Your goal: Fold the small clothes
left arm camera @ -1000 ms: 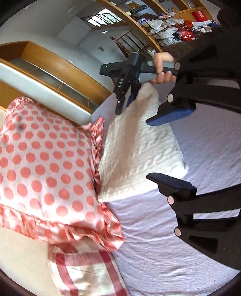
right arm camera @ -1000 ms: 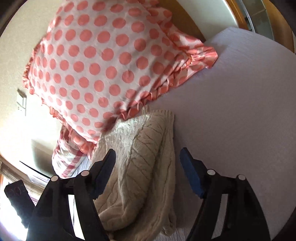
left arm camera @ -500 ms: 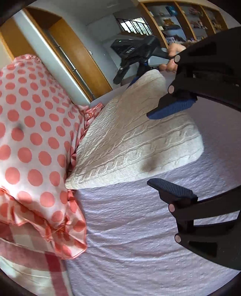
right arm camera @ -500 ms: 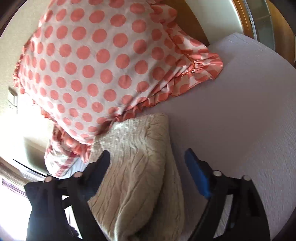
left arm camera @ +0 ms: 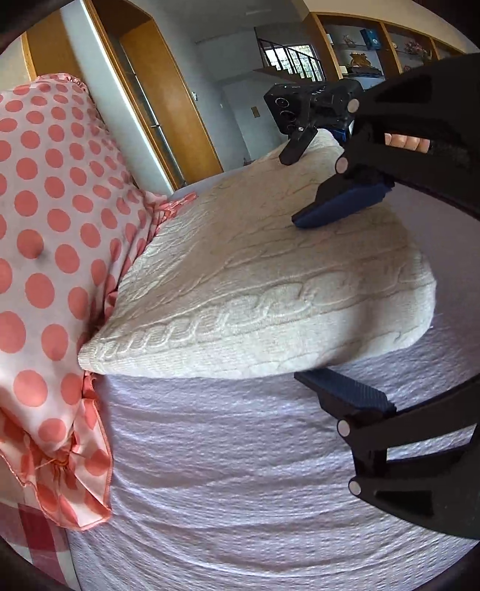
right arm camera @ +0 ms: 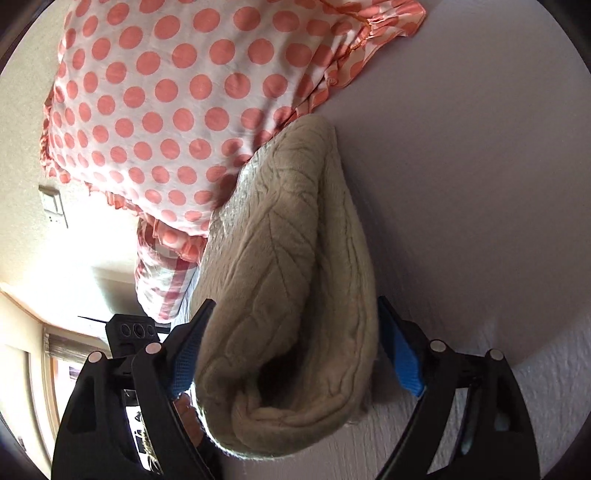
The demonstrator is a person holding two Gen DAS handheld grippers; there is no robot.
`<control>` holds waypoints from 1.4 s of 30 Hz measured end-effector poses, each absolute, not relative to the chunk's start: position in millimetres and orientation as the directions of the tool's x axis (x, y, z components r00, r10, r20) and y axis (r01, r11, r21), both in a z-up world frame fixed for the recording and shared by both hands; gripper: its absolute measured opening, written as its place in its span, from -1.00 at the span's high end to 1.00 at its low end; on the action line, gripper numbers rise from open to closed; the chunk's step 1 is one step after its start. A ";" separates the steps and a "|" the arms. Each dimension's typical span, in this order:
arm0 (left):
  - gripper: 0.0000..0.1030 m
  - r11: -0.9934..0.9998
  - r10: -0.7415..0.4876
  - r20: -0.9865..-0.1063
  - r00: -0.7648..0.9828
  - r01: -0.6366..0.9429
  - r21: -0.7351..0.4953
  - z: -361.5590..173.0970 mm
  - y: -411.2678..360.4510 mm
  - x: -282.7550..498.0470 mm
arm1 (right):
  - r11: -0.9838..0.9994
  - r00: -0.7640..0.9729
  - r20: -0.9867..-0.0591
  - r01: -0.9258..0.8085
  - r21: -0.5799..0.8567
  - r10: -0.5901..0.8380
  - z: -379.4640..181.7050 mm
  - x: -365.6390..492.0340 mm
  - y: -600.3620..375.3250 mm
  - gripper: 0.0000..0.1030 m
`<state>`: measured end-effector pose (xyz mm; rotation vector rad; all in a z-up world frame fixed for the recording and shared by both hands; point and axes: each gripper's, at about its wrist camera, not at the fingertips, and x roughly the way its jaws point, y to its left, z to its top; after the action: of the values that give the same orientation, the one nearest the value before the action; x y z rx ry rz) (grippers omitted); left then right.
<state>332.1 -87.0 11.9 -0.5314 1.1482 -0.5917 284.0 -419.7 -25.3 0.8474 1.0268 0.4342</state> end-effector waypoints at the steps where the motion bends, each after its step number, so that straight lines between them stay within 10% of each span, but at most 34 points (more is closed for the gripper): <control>1: -0.40 0.728 -0.680 -0.674 0.290 0.157 -0.667 11.3 -86.9 329.6 | 0.613 0.462 -0.564 0.053 0.788 0.684 -28.5 283.0 -413.9 -0.36; 2: -0.28 0.730 -0.677 -0.674 0.297 0.157 -0.665 10.7 -86.8 327.9 | 0.611 0.455 -0.563 0.049 0.790 0.690 -33.2 281.6 -407.9 0.03; 5: 0.26 0.710 -0.697 -0.640 0.323 0.182 -0.680 13.3 -78.6 325.9 | 0.635 0.505 -0.554 0.015 0.772 0.662 -24.6 271.5 -397.4 0.25; 9: 0.35 0.707 -0.698 -0.602 0.388 0.243 -0.664 41.9 -28.1 306.9 | 0.594 0.491 -0.470 -0.127 0.794 0.733 7.3 258.6 -356.0 0.35; 16: 0.28 0.802 -0.583 -0.658 0.477 0.208 -0.561 50.4 101.6 230.0 | 0.580 0.251 -0.525 -0.290 0.761 0.813 -13.3 249.7 -218.5 0.34; 22: 0.22 0.832 -0.520 -0.623 0.584 0.183 -0.524 54.2 135.0 192.9 | 0.754 0.379 -0.655 -0.247 0.609 0.654 9.4 228.4 -220.3 -0.25; 28: 0.15 0.745 -0.651 -0.466 0.599 0.389 -0.542 108.1 98.3 158.5 | 0.640 0.499 -0.430 -0.396 0.659 0.752 67.4 177.5 -239.7 -0.26; 33: 0.17 0.813 -0.583 -0.648 0.491 0.350 -0.466 63.4 24.8 196.9 | 0.646 0.419 -0.505 -0.335 0.686 0.755 35.0 191.8 -199.3 -0.26; 35: 0.62 0.855 -0.518 -0.684 0.513 0.334 -0.397 45.6 23.8 199.7 | 0.675 0.414 -0.559 -0.223 0.703 0.718 3.7 209.8 -207.5 0.01; 38: 0.66 0.837 -0.548 -0.666 0.507 0.324 -0.442 46.6 36.4 196.2 | 0.598 0.416 -0.498 -0.150 0.788 0.761 -15.9 212.2 -231.1 0.71; 40: 0.61 0.838 -0.545 -0.659 0.519 0.323 -0.439 50.2 42.0 185.7 | 0.604 0.431 -0.494 -0.167 0.779 0.755 -6.6 198.5 -233.8 0.67; 42: 0.01 0.833 -0.552 -0.633 0.543 0.339 -0.437 56.5 51.3 162.2 | 0.654 0.489 -0.493 -0.240 0.717 0.720 13.4 172.7 -229.7 -0.27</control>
<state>162.2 51.3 56.5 -0.2770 0.8444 -0.5370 172.7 -229.7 13.4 0.6247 0.8759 0.6315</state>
